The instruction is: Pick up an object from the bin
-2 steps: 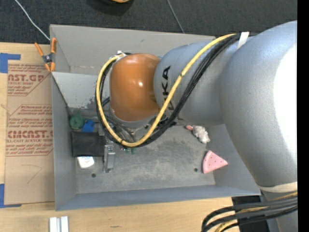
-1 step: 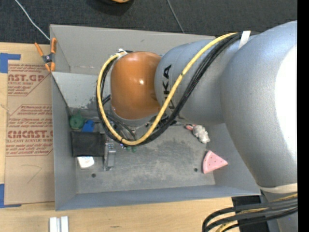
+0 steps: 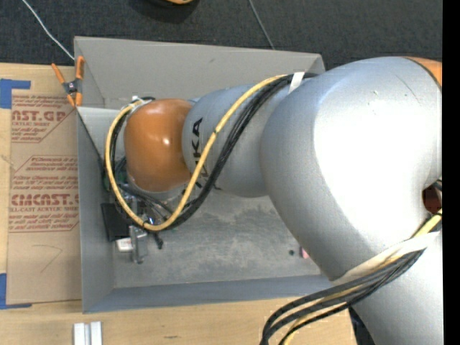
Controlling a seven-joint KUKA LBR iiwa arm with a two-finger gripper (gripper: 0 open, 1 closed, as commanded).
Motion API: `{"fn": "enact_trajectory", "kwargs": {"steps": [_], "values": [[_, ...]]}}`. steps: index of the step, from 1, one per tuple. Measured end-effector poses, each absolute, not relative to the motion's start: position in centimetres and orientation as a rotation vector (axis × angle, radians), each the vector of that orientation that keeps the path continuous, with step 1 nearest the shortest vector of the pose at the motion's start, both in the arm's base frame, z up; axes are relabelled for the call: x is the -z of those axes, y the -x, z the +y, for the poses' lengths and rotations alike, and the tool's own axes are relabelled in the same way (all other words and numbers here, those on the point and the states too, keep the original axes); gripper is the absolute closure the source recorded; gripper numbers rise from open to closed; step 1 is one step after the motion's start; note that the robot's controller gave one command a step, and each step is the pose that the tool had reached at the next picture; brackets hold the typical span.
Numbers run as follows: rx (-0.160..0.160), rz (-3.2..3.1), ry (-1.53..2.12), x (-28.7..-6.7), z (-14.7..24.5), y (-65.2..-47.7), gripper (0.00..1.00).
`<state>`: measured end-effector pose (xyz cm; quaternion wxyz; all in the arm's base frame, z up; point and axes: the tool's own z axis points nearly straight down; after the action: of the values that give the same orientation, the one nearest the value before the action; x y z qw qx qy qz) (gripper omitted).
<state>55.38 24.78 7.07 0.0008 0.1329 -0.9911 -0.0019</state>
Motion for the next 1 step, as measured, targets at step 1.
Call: {"fn": "enact_trajectory", "kwargs": {"steps": [1], "values": [[0.006, -3.129, -0.312, -11.4, 24.57, -55.48, 0.0]]}}
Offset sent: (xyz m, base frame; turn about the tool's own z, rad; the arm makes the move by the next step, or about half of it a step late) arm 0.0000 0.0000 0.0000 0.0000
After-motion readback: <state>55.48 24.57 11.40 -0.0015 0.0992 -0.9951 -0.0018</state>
